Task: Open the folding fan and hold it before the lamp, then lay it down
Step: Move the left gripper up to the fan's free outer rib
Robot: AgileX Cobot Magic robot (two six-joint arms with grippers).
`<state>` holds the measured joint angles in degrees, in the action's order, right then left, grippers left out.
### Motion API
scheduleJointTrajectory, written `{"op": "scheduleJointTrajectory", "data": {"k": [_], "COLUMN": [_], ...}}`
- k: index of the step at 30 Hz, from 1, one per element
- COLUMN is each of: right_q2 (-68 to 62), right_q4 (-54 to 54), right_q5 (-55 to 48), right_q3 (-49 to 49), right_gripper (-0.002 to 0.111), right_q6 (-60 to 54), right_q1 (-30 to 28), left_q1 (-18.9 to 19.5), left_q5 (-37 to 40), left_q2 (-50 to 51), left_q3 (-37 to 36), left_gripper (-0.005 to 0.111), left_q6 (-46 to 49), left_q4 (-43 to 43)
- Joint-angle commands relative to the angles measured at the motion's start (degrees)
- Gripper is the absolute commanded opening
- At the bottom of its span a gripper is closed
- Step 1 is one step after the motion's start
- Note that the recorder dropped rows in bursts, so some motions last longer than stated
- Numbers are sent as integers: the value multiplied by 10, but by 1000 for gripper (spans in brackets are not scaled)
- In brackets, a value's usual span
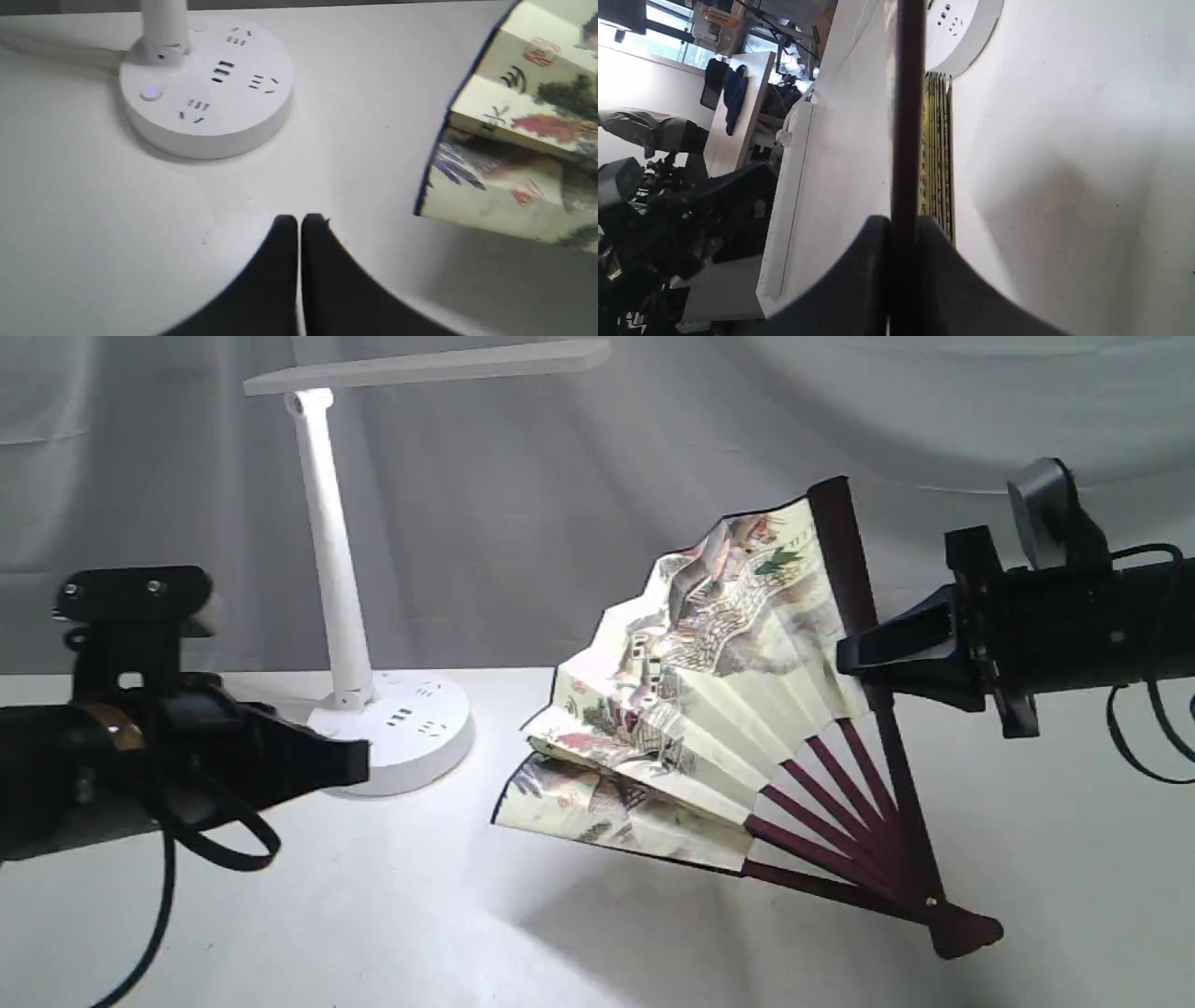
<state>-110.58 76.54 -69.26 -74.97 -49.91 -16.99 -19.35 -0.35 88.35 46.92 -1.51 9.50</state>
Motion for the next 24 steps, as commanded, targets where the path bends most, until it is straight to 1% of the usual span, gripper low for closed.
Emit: {"op": "scheduleJointTrajectory", "data": {"k": [1, 5, 8, 10, 12, 14, 17, 19, 22, 24], "right_q2": [-17, -49, -64, -70, -75, -76, -76, -76, -76, -76], "right_q4": [31, 85, 101, 114, 119, 121, 121, 121, 120, 120], "right_q5": [-7, -7, -7, -7, -7, -7, -7, -7, -7, -7], "right_q3": [4, 11, 11, 11, 11, 11, 11, 11, 11, 11], "right_gripper": [0, 0, 0, 0, 0, 0, 0, 0, 0, 0], "right_q6": [-9, -10, -13, -18, -27, -27, -27, -27, -28, -28], "right_q1": [-2, -2, -2, -2, -2, -2, -2, -2, -2, -2], "left_q1": [-38, -73, -76, -73, -73, -73, -73, -73, -73, -73], "left_q5": [-59, -150, -184, -231, -310, -415, -541, -586, -627, -632], "left_q2": [23, 45, 48, 48, 46, 46, 46, 46, 53, 69], "left_q3": [-2, -2, -4, -18, -47, -86, -141, -165, -187, -189], "left_gripper": [0, 0, 0, 0, 0, 0, 0, 0, 0, 0], "left_q6": [1, 2, -26, -61, -90, -104, -108, -125, -179, -227], "left_q4": [-31, -117, -121, -121, -121, -123, -123, -123, -140, -159]}}
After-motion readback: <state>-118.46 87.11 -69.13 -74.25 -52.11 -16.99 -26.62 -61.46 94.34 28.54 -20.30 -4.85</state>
